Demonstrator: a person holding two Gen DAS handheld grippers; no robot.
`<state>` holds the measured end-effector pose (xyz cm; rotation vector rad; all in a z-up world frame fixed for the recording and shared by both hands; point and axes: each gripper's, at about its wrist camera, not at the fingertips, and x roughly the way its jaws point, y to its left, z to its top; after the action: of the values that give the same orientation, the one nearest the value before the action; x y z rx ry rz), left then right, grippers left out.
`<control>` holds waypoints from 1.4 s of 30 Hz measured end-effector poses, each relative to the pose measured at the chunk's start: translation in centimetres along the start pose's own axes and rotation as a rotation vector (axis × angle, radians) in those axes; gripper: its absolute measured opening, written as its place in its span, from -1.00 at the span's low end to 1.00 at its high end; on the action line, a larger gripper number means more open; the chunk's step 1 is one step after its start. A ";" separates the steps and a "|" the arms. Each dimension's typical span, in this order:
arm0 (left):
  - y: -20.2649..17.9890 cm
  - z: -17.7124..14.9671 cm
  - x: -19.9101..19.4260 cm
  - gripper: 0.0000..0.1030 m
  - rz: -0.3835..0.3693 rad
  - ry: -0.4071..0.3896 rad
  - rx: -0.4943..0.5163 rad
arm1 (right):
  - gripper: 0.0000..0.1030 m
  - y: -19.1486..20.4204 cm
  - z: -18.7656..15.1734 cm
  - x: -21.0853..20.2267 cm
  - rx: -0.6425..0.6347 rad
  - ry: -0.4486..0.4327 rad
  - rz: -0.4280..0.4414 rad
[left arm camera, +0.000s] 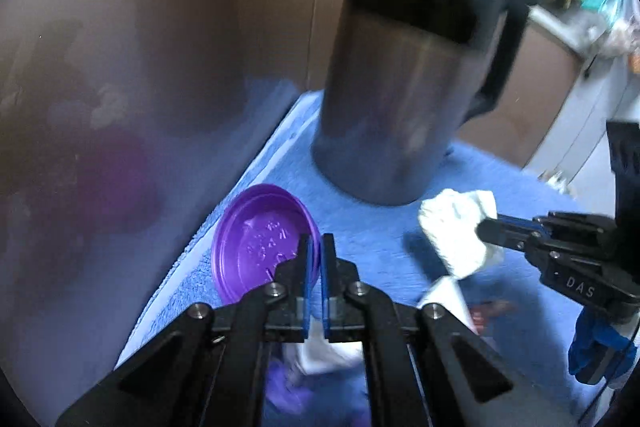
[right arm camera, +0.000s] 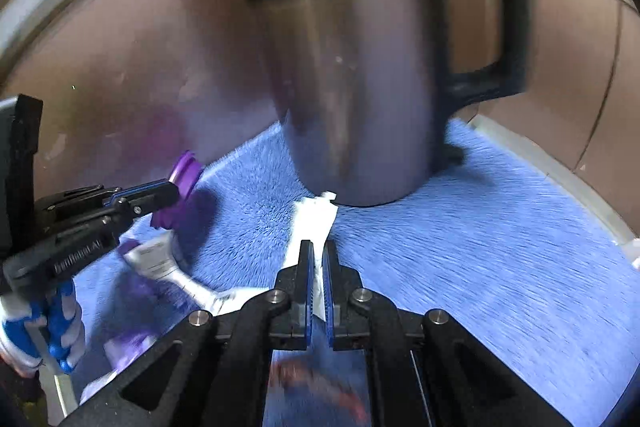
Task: Collect trash
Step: 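Grasp the purple lid with the left tool while the right tool grasps the white tissue, then carry the lid and tissue over the bin and open both tools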
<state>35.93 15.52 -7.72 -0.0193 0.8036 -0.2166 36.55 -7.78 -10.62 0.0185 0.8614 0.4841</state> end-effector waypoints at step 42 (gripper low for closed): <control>-50.2 -15.9 1.1 -0.46 -0.627 0.381 0.266 | -0.33 -28.6 -37.0 -23.3 0.574 0.070 -0.328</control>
<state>16.02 -32.72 -14.59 0.0219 1.1267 -0.9409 8.16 -49.54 -24.00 0.3828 1.0269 -0.0805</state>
